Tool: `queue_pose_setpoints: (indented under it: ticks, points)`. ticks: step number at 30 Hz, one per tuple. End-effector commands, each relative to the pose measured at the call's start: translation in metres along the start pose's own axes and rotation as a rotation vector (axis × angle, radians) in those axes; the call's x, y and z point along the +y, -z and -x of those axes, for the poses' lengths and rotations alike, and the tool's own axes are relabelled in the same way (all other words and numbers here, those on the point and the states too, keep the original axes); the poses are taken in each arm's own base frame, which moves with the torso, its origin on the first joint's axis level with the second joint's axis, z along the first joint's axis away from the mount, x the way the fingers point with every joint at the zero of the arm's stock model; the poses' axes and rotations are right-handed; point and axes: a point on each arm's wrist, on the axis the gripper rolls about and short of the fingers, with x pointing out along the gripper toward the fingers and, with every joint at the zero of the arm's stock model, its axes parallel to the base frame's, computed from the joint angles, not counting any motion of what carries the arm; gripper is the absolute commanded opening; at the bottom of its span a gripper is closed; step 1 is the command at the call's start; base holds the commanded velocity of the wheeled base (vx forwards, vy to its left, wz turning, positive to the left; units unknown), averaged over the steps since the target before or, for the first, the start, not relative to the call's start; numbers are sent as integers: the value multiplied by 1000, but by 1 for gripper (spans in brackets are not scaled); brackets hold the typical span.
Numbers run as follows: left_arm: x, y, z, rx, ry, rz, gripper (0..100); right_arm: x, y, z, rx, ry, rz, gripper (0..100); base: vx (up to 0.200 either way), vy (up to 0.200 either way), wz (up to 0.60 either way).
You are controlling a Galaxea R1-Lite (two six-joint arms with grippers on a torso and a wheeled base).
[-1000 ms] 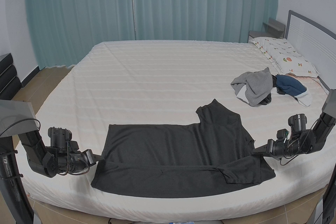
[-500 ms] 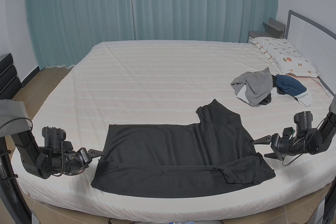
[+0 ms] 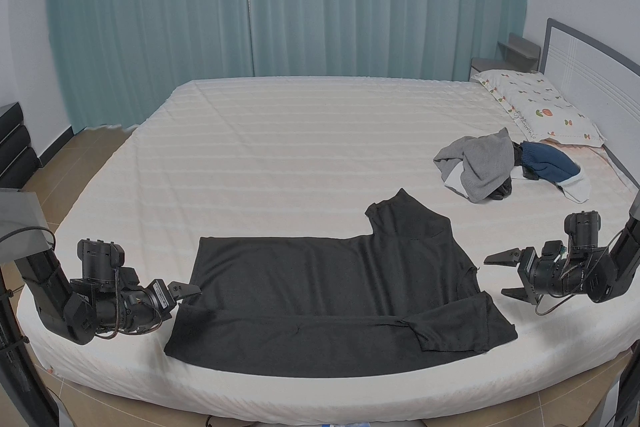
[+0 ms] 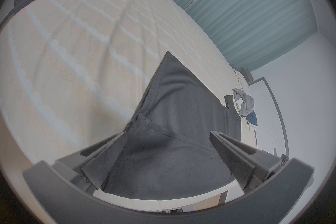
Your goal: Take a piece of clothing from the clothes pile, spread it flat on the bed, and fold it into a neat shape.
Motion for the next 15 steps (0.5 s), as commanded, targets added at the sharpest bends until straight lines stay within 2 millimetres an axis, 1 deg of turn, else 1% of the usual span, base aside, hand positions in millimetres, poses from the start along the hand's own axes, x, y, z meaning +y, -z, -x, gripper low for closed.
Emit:
queue_pose_setpoints:
  ticks: [1, 7, 10, 12, 15]
  points:
    - [-3, -3, 0, -16, 10, 35, 100, 0, 2, 0, 4, 3, 0, 100, 0, 0, 0]
    - [-5, -8, 0, -33, 20, 73, 100, -1, 3, -1, 9, 6, -2, 100, 0, 0, 0]
    - [-6, -9, 0, -39, 21, 71, 100, -1, 4, 0, 9, 7, 0, 100, 200, 0, 0]
    - [-7, -11, 0, -49, 26, 68, 100, -1, 3, 0, 8, 7, -1, 100, 0, 0, 0]
    - [-13, -23, 0, -84, 46, 57, 100, 0, 3, 1, 5, 7, 2, 100, 0, 0, 0]
